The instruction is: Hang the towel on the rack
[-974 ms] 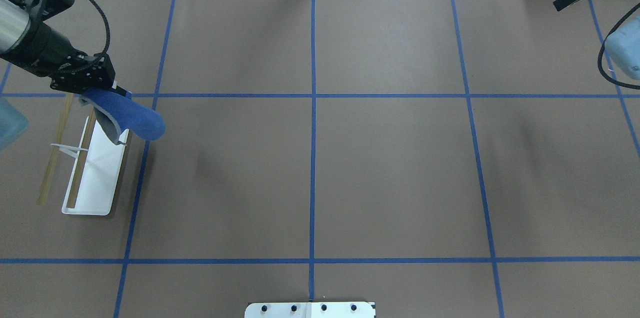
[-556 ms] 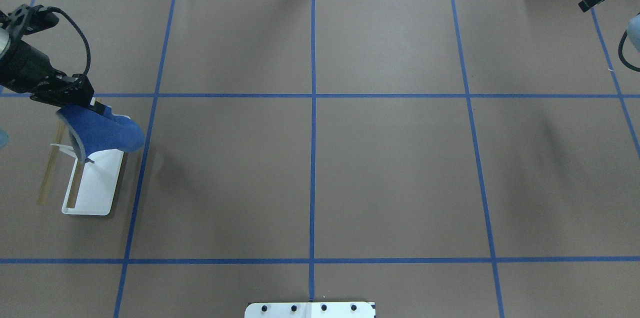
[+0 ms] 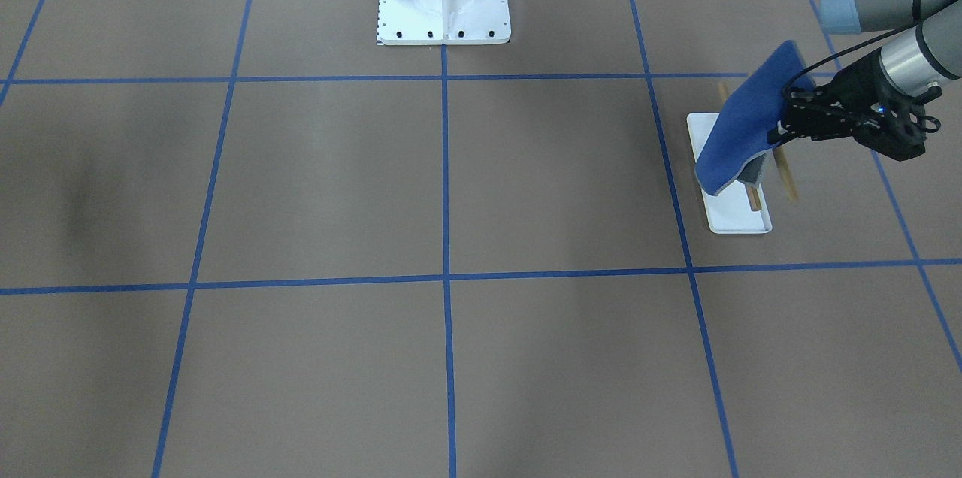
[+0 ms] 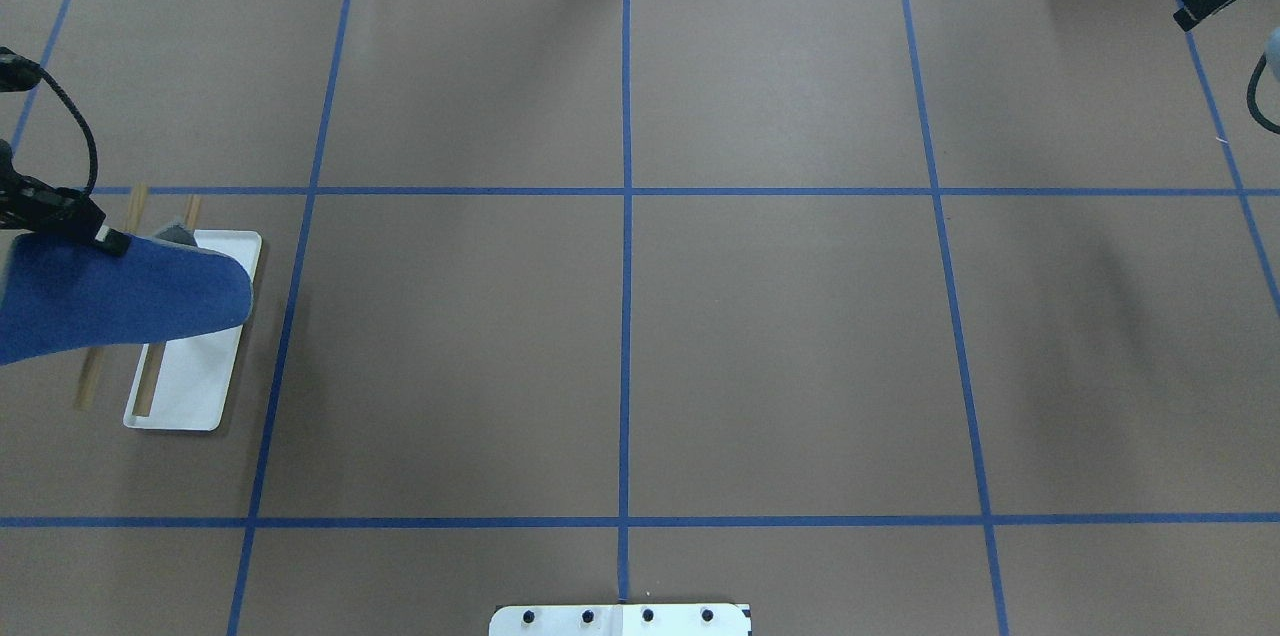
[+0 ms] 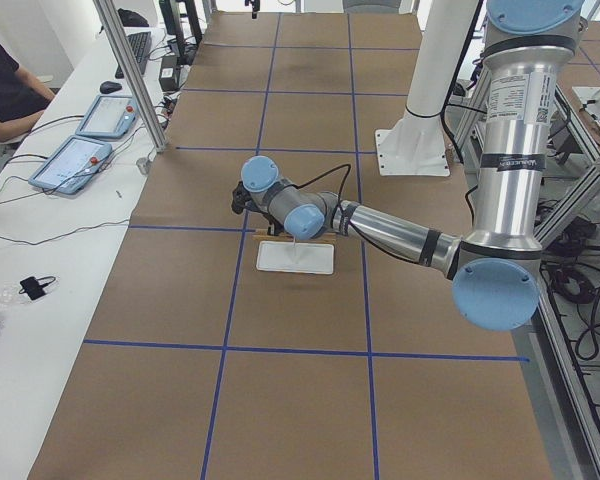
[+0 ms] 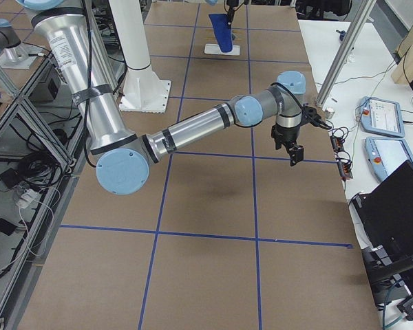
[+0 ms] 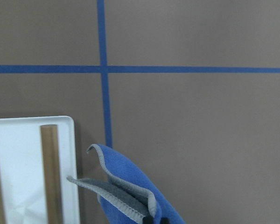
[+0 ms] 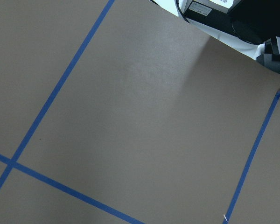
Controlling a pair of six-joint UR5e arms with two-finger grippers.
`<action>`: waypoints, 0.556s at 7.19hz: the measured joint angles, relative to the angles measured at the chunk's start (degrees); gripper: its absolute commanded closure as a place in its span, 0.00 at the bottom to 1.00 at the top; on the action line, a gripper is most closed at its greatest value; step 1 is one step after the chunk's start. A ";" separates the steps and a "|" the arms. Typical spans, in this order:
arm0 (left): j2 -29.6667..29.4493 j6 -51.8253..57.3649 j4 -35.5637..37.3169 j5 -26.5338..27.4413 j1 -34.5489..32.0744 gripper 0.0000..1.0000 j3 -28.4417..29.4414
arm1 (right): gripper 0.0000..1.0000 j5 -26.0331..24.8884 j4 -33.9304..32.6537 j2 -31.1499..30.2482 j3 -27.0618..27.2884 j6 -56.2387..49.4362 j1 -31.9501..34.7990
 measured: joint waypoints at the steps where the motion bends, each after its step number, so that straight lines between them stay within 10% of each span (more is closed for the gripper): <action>1: 0.68 3.10 0.72 0.15 -0.65 1.00 0.32 | 0.00 0.20 -0.01 -0.07 -0.01 0.02 0.02; 4: 0.99 7.18 3.51 1.28 -1.95 1.00 0.71 | 0.00 0.54 -0.09 -0.16 -0.02 0.10 0.02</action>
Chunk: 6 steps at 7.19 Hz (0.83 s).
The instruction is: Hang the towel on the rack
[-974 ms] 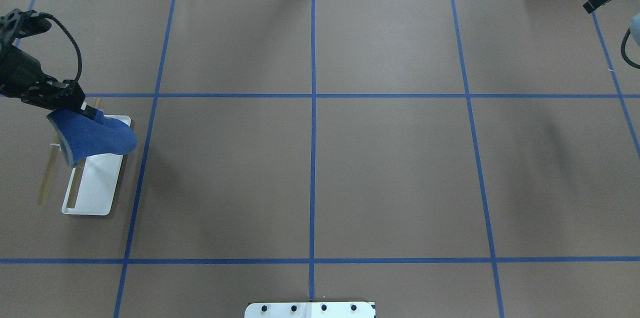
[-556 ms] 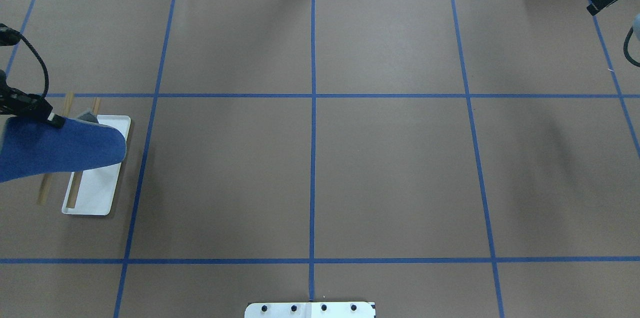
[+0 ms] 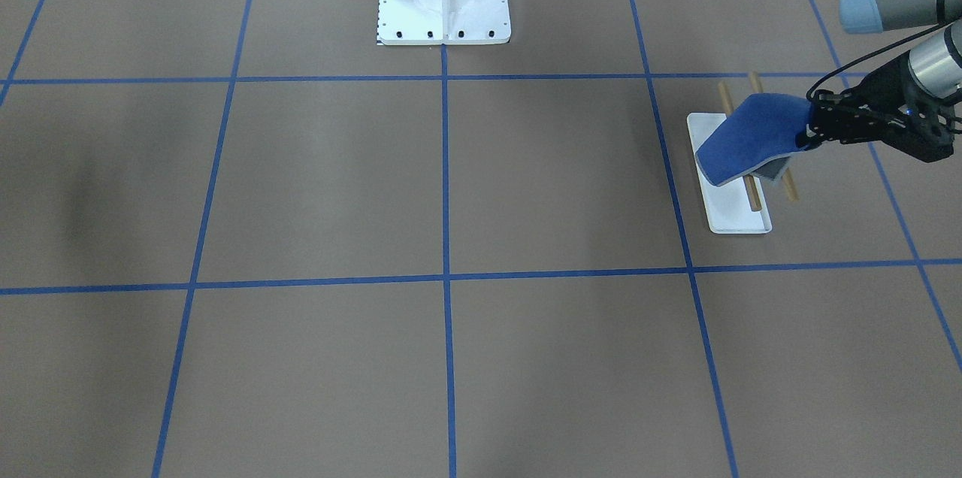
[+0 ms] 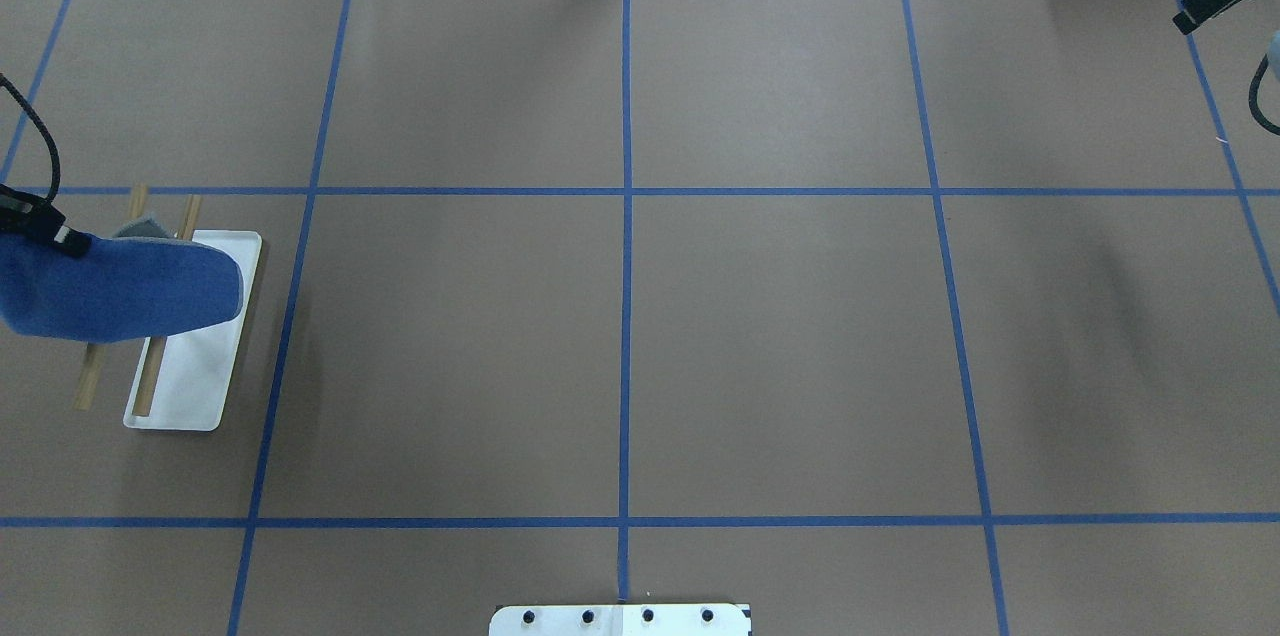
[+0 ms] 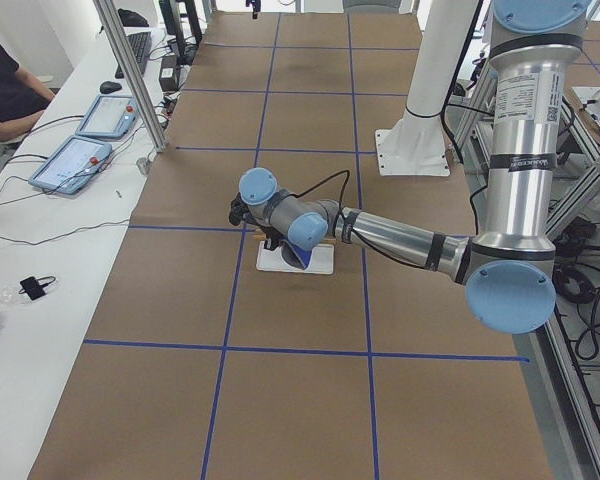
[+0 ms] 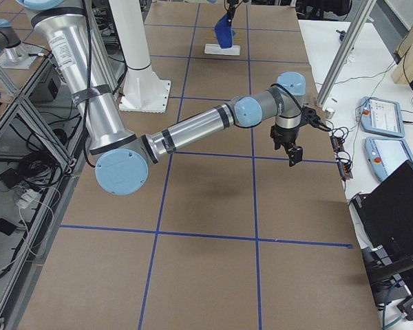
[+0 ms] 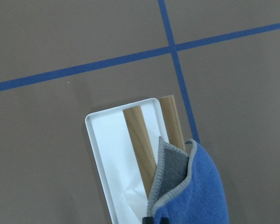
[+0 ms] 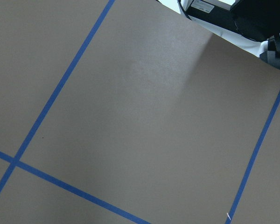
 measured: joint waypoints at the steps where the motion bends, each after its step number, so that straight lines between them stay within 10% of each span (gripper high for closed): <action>1: -0.17 0.16 0.36 0.34 0.06 0.03 0.22 | 0.00 0.06 -0.01 0.00 -0.03 0.02 0.00; 6: -1.96 -1.34 -0.38 4.18 -1.00 0.01 0.58 | 0.00 4.98 -0.90 -1.30 -0.97 0.15 0.90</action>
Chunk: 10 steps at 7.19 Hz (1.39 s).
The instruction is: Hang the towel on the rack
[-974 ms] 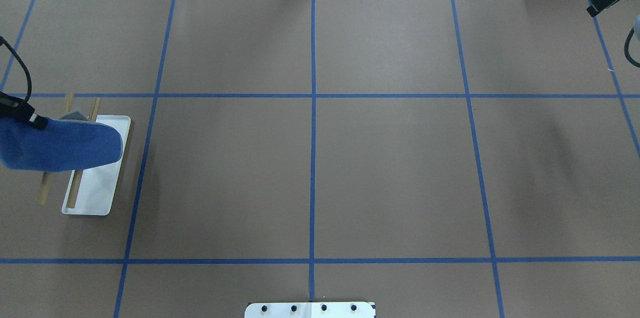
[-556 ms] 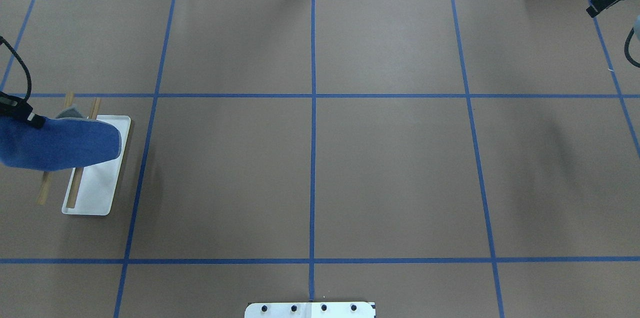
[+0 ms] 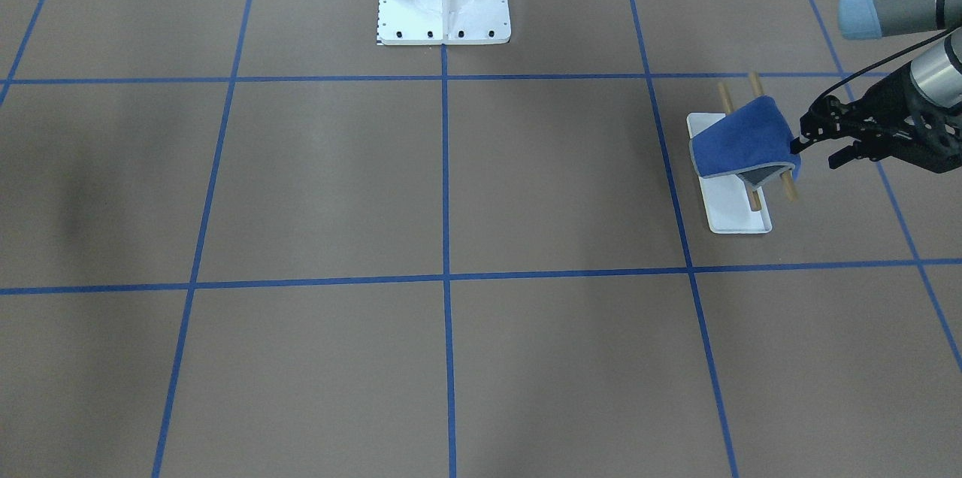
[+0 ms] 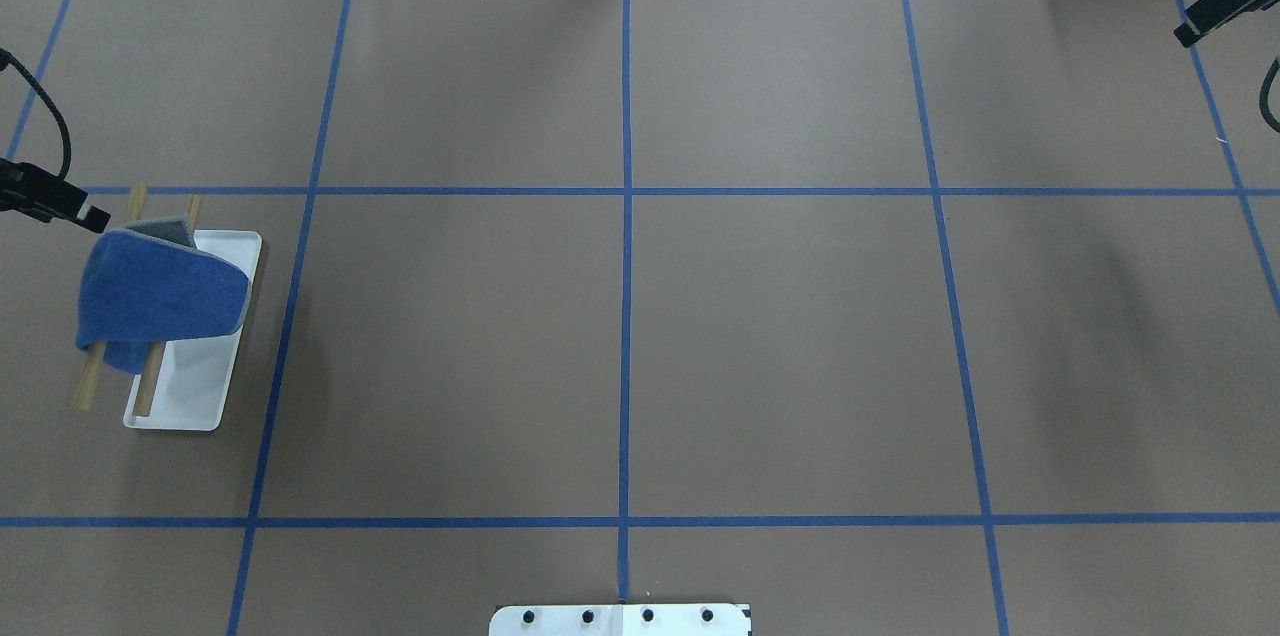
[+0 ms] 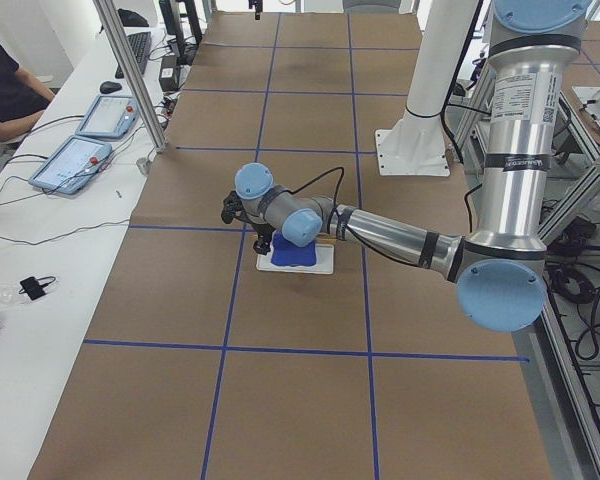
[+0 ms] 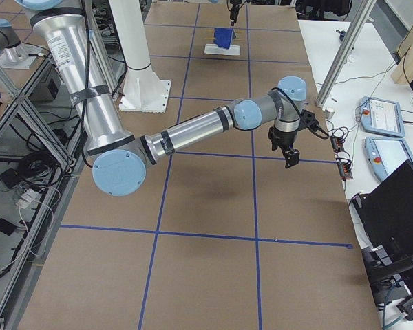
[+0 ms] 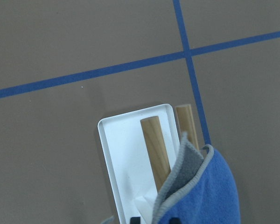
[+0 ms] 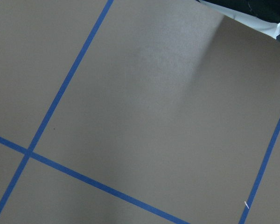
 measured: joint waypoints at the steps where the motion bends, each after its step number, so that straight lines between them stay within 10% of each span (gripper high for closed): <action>1: -0.07 0.05 0.11 0.23 -2.11 0.01 -0.15 | 0.00 2.26 -0.06 -1.19 -0.84 0.17 0.64; 10: 5.32 19.41 4.80 8.50 -19.62 0.01 6.31 | 0.00 3.62 -0.54 -17.06 -1.87 0.23 11.34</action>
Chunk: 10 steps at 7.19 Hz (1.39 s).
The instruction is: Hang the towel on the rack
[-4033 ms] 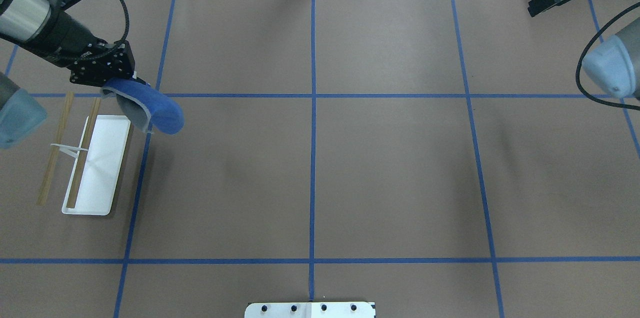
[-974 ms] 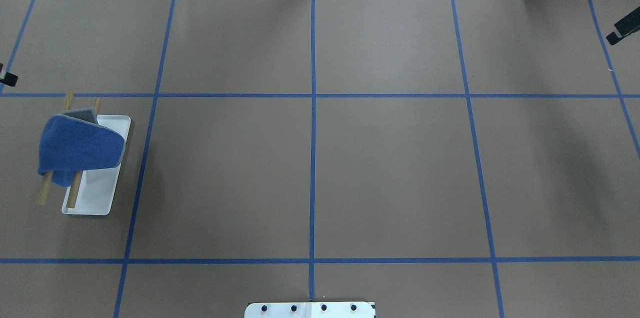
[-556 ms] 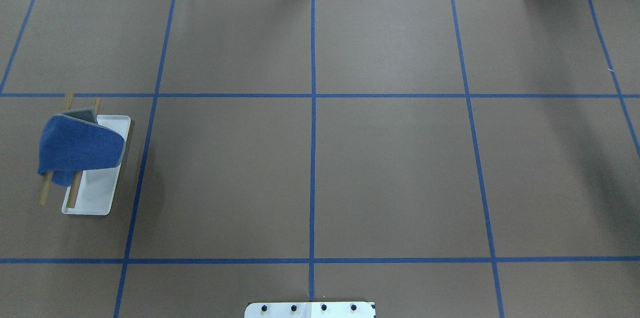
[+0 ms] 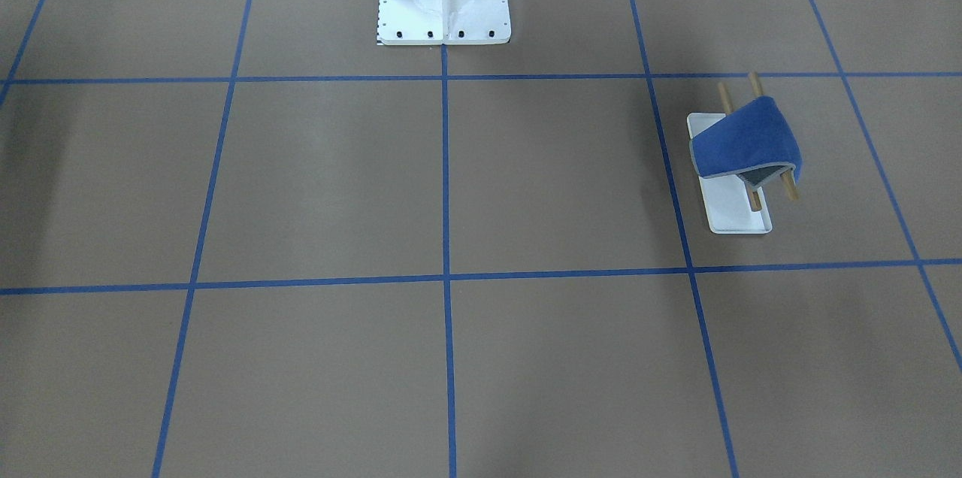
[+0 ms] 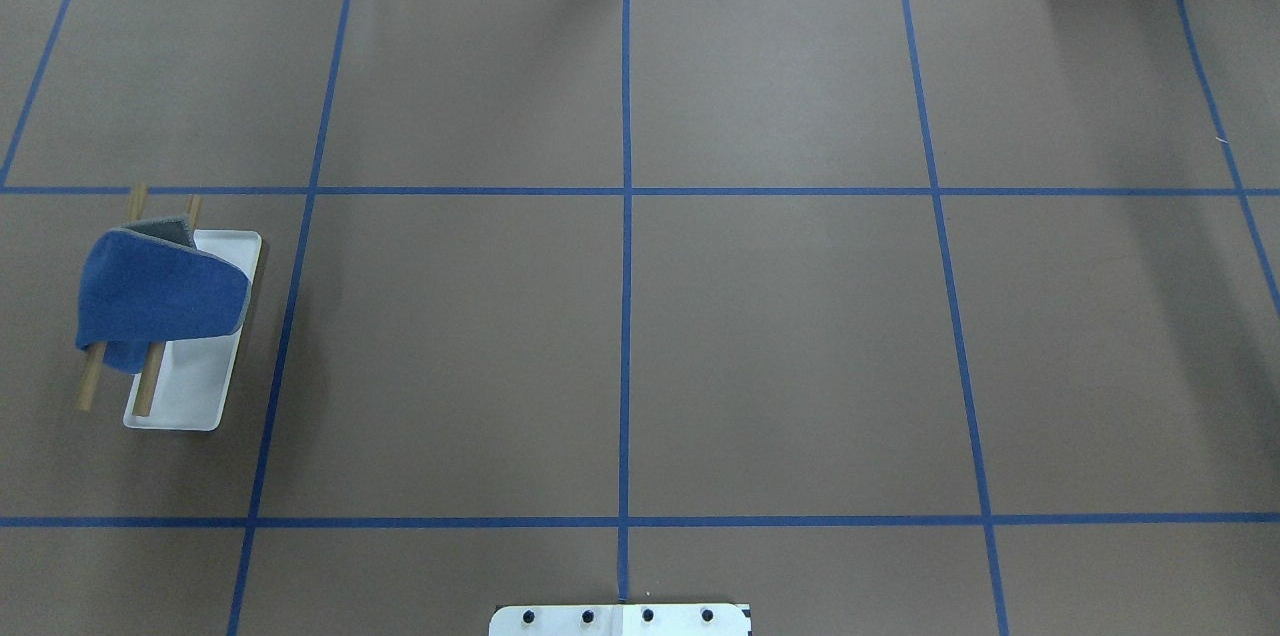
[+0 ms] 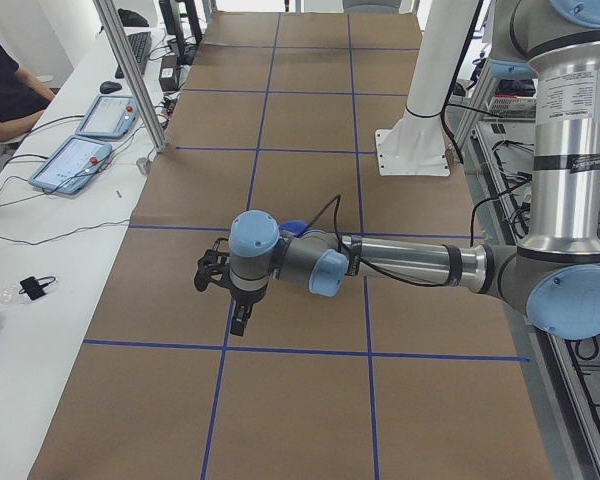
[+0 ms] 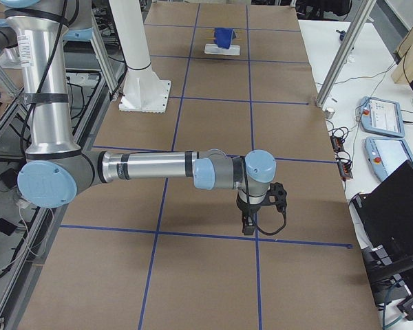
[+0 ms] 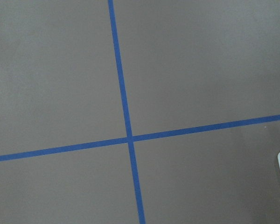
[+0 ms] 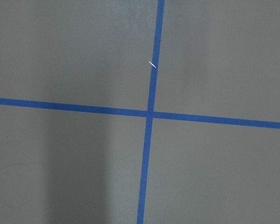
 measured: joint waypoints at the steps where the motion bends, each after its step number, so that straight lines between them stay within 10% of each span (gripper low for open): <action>1: 0.22 0.45 -0.42 0.16 -0.05 0.01 1.46 | 0.00 0.63 -1.45 -0.71 0.17 0.05 1.20; 10: -0.70 -0.08 1.49 0.26 -1.49 0.01 3.98 | 0.00 1.83 -1.93 -3.37 1.81 0.36 2.52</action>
